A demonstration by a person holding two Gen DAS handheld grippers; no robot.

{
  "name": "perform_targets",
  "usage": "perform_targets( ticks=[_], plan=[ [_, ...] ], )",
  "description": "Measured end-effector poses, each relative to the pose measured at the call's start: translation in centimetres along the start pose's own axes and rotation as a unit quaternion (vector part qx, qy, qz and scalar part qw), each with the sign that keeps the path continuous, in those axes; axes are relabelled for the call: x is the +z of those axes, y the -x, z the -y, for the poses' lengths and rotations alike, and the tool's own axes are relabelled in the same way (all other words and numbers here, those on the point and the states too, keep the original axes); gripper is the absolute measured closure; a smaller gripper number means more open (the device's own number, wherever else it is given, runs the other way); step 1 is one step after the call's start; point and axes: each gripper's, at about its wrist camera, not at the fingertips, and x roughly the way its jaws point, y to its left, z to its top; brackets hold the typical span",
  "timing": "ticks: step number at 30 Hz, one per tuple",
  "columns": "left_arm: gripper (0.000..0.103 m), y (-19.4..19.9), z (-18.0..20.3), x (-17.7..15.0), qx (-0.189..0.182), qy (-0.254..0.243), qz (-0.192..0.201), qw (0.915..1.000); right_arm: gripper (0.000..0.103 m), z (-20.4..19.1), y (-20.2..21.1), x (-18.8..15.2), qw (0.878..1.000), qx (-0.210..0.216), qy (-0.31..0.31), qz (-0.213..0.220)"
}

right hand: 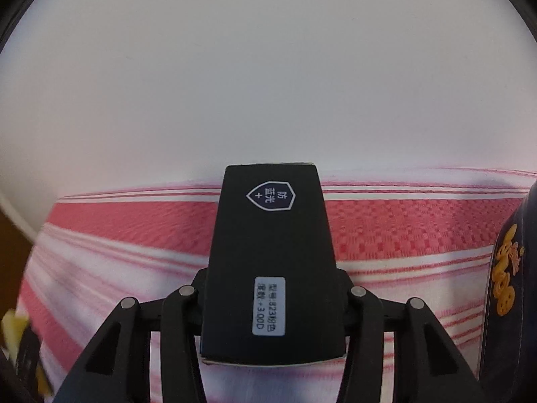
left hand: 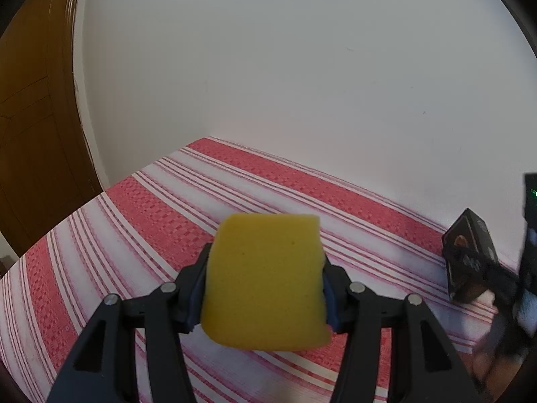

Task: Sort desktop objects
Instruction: 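Lift and carry the yellow sponge and black box over the tin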

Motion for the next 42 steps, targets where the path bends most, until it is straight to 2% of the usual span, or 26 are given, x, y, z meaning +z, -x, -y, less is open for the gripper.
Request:
perform_targets(
  ticks=[6, 11, 20, 26, 27, 32, 42],
  plan=[
    [0.048, -0.1, 0.0, -0.1, -0.002, -0.004, 0.0, 1.0, 0.052, -0.3, 7.0, -4.3, 0.993, 0.038, 0.078, 0.076],
    [0.048, 0.0, 0.1, -0.4, -0.009, -0.003, -0.005, 0.9999, 0.052, 0.9, 11.7, -8.0, 0.986, 0.063, 0.094, 0.119],
    [0.048, 1.3, 1.8, -1.2, -0.019, -0.03, 0.011, 0.9993, 0.052, 3.8, 18.2, -12.3, 0.974, 0.063, 0.114, 0.187],
    [0.048, 3.0, 3.0, -1.9, -0.048, -0.046, 0.034, 0.9972, 0.052, 3.9, 20.7, -13.9, 0.968, 0.053, 0.11, 0.221],
    [0.048, 3.3, 3.1, -2.0, -0.051, -0.049, 0.04, 0.9967, 0.052, 2.8, 20.5, -14.0, 0.967, 0.05, 0.108, 0.227],
    [0.048, 4.9, 4.0, -3.0, -0.075, -0.069, 0.054, 0.9933, 0.052, 3.9, 23.0, -15.7, 0.96, 0.048, 0.116, 0.252],
    [0.048, 7.9, 4.1, -4.4, -0.098, -0.079, 0.09, 0.9879, 0.052, 3.7, 24.7, -17.0, 0.958, 0.05, 0.111, 0.258]
  ],
)
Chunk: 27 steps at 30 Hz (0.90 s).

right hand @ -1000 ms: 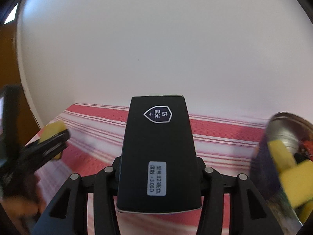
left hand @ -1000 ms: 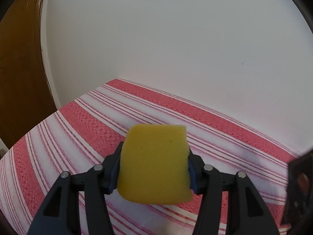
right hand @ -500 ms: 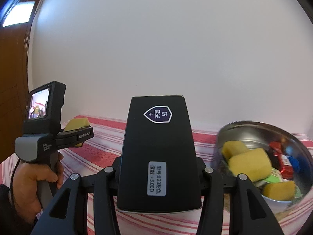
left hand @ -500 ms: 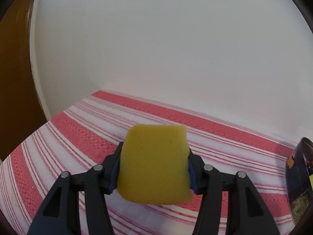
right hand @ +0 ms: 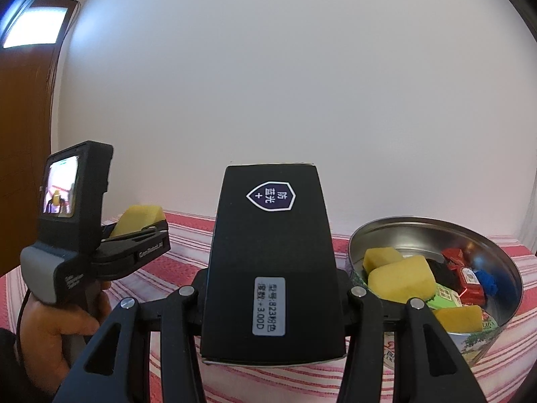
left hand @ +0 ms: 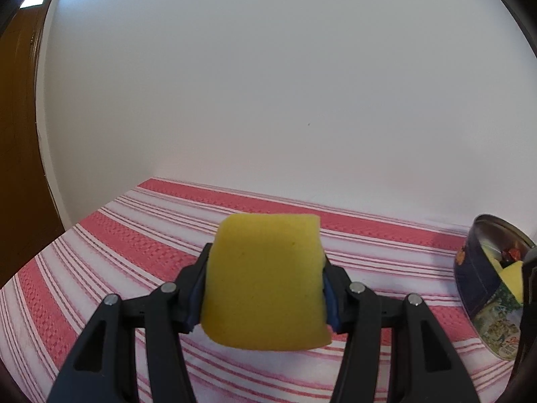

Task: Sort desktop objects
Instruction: 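Lift and carry the yellow sponge and black box over the tin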

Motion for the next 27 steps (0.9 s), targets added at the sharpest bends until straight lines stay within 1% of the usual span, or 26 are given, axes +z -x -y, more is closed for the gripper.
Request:
perform_targets(
  ticks=[3, 11, 19, 21, 22, 23, 27],
  plan=[
    [0.048, 0.6, 0.4, -0.2, -0.002, 0.0, 0.009, 1.0, 0.052, -0.2, 0.8, -0.1, 1.0, 0.0, 0.001, 0.001],
    [0.048, 2.1, 2.3, -0.7, -0.01, -0.001, 0.007, 0.9999, 0.052, -0.6, 3.3, -0.3, 1.0, -0.01, 0.01, 0.013],
    [0.048, 3.9, 5.3, -1.7, -0.05, -0.014, 0.006, 0.9986, 0.052, 0.7, 6.2, -0.5, 0.999, -0.039, 0.009, 0.029],
    [0.048, 4.2, 6.2, -1.8, -0.06, -0.013, 0.004, 0.9981, 0.052, 2.1, 7.7, -0.3, 0.998, -0.046, 0.001, 0.034],
    [0.048, 4.4, 6.8, -1.8, -0.065, -0.014, 0.005, 0.9978, 0.052, 2.6, 8.2, -0.2, 0.998, -0.052, -0.003, 0.039],
    [0.048, 4.8, 7.5, -1.8, -0.068, -0.015, 0.006, 0.9975, 0.052, 1.5, 8.2, 0.3, 0.997, -0.058, -0.004, 0.041],
    [0.048, 5.5, 9.7, -1.8, -0.088, -0.027, 0.01, 0.9957, 0.052, 3.1, 9.5, 0.5, 0.995, -0.082, -0.01, 0.048]
  ],
)
